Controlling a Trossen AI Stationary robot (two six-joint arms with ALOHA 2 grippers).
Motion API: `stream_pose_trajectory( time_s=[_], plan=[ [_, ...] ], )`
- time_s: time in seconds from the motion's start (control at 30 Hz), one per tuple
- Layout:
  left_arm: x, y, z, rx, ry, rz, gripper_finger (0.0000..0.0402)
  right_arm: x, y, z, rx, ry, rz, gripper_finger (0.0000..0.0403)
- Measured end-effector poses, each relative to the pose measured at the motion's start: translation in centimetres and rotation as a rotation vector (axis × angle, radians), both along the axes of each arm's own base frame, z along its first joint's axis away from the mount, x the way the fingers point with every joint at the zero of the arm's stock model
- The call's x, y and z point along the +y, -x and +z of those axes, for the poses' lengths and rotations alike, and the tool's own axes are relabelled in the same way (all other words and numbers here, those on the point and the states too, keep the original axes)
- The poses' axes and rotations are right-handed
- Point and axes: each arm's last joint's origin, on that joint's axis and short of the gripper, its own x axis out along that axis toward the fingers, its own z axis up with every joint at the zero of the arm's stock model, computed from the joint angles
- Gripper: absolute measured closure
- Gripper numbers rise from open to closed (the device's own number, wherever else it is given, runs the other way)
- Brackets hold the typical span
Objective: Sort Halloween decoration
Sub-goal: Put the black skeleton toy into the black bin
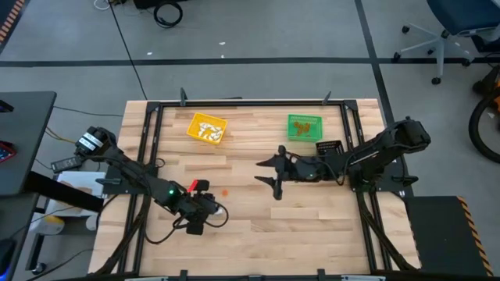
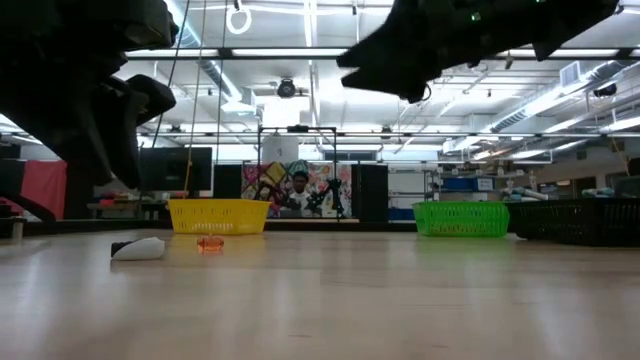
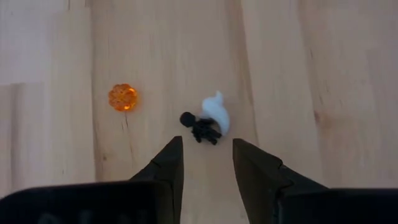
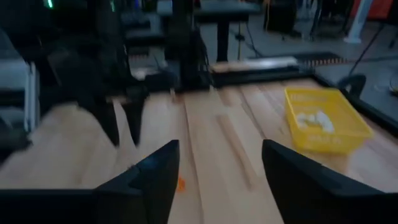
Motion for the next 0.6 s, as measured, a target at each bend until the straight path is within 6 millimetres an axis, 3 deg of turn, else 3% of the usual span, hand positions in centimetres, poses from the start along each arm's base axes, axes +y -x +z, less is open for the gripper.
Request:
stream_pose_trajectory(
  time_s=[0.23, 0.43, 0.6],
  plan=[
    [0.0, -0.1, 0.0, -0.007, 0.001, -0.007, 0.0274, 0.9, -2.4, -1.9, -0.052, 0.010, 0.019, 0.0141],
    [-0.4, 0.2, 0.0, -0.006, 0.020, 0.012, 0.0273, 1.3, -5.6, -3.7, -0.002, 0.072, 0.047, 0.0139],
    [-0.8, 0.6, -0.2, -0.006, 0.001, -0.022, 0.0273, 1.3, -6.9, -4.3, 0.022, 0.112, 0.065, 0.0139]
  ],
)
